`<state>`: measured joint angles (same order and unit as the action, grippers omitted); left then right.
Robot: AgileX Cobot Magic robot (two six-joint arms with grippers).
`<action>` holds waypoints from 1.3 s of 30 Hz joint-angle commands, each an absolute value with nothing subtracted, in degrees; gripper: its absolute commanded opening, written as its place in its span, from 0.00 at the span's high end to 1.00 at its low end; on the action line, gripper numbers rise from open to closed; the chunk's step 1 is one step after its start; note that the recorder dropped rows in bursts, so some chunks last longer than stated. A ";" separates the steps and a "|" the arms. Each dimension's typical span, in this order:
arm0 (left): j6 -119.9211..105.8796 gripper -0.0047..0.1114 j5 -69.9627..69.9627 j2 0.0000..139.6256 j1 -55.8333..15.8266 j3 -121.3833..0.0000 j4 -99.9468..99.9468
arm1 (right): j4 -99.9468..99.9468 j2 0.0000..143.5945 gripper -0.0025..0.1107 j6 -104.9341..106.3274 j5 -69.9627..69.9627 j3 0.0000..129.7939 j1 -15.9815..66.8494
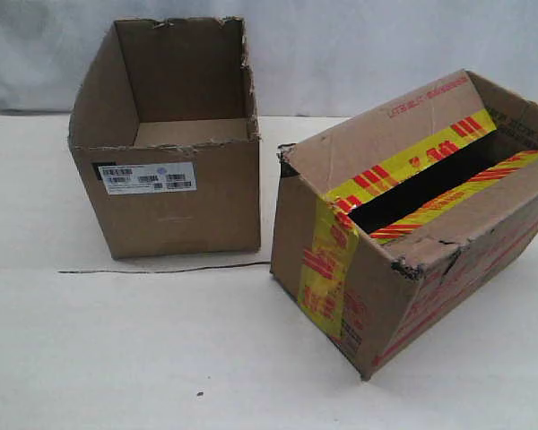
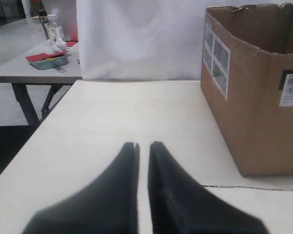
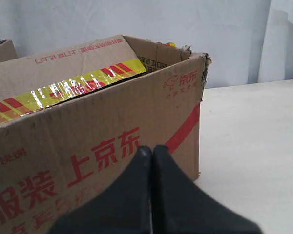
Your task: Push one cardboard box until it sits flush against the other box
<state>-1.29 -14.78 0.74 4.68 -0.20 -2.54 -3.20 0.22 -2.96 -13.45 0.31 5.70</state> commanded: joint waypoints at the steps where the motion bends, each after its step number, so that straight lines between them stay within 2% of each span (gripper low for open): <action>1: -1.25 0.96 -14.67 0.46 4.78 0.00 -2.51 | -2.85 0.00 0.98 -3.03 -13.50 0.00 5.51; 13: -1.25 0.96 -14.67 0.46 4.78 0.00 -2.51 | -2.85 0.00 0.98 -3.03 -8.29 0.00 5.51; 22: -1.25 0.96 -14.67 0.46 4.78 0.00 -2.51 | -12.88 0.00 0.98 -2.68 -3.93 0.00 5.51; 27: -1.25 0.96 -14.67 0.46 4.78 0.00 -2.51 | -12.88 0.00 0.98 -2.19 -6.53 0.00 5.51; 34: -1.25 0.96 -14.67 0.46 4.78 0.00 -2.51 | -13.36 12.62 0.98 -2.19 -5.51 0.00 5.51; 39: -1.25 0.96 -14.67 0.46 4.78 0.00 -2.51 | -14.14 27.01 0.98 -2.19 2.06 0.00 5.51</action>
